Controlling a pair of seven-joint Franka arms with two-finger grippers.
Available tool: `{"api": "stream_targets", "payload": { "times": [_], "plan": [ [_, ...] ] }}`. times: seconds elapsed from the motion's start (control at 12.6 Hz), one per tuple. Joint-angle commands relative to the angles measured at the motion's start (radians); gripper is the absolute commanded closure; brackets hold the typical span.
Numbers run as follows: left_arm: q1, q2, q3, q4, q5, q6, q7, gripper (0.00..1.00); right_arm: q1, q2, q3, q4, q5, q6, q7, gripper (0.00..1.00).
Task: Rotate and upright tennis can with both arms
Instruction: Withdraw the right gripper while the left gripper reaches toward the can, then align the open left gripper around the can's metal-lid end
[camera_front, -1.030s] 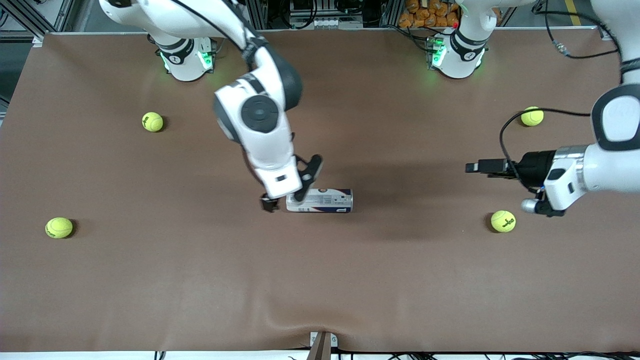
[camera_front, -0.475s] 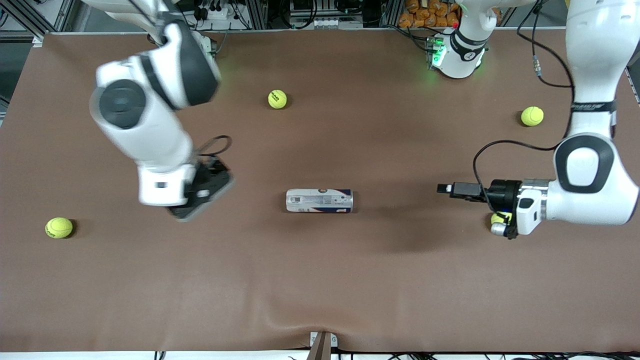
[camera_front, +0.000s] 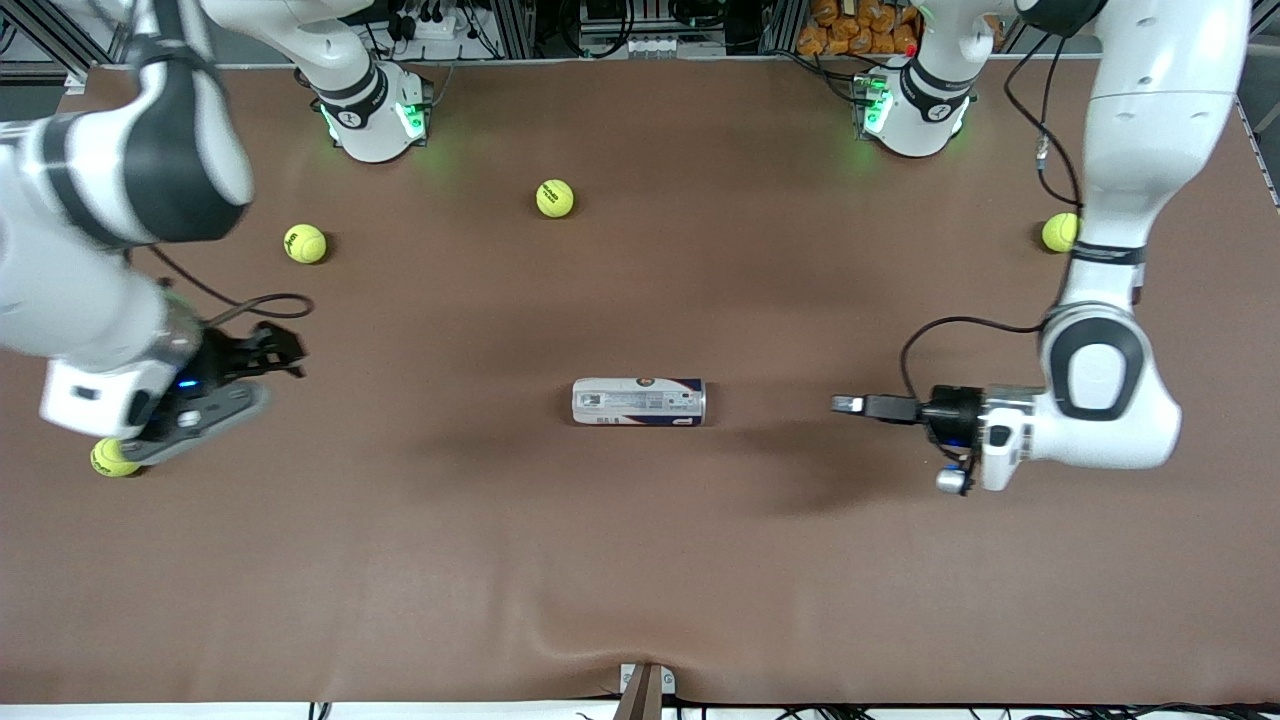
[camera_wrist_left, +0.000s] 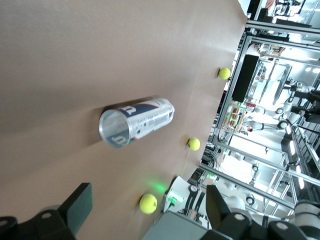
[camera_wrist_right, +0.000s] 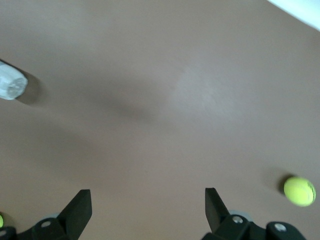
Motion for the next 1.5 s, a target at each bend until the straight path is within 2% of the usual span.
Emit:
{"api": "stream_targets", "payload": {
  "times": [0.0, 0.16, 0.48, 0.63, 0.79, 1.03, 1.43],
  "plan": [
    [-0.061, -0.009, 0.005, -0.1, -0.126, 0.066, 0.085, 0.0, -0.068, -0.092, 0.02, -0.083, 0.02, -0.05, 0.018, 0.0],
    [-0.081, 0.002, 0.004, -0.145, -0.183, 0.083, 0.149, 0.0, -0.11, -0.123, 0.02, -0.103, 0.02, -0.072, 0.046, 0.0],
    [-0.11, 0.075, 0.004, -0.145, -0.294, 0.086, 0.269, 0.0, -0.124, -0.185, 0.018, -0.107, 0.018, -0.152, 0.261, 0.0],
    [-0.154, 0.083, 0.004, -0.145, -0.347, 0.151, 0.269, 0.0, -0.171, -0.218, 0.02, -0.136, 0.018, -0.15, 0.261, 0.0],
    [-0.209, 0.103, 0.004, -0.146, -0.449, 0.19, 0.269, 0.0, -0.217, -0.28, 0.02, -0.194, 0.018, -0.138, 0.26, 0.0],
    [-0.227, 0.111, 0.004, -0.163, -0.457, 0.213, 0.271, 0.0, -0.248, -0.313, 0.02, -0.203, 0.018, -0.143, 0.263, 0.0],
    [-0.239, 0.114, 0.004, -0.162, -0.46, 0.236, 0.274, 0.0, -0.221, -0.353, 0.027, -0.223, 0.018, -0.149, 0.307, 0.0]
  ]
}}
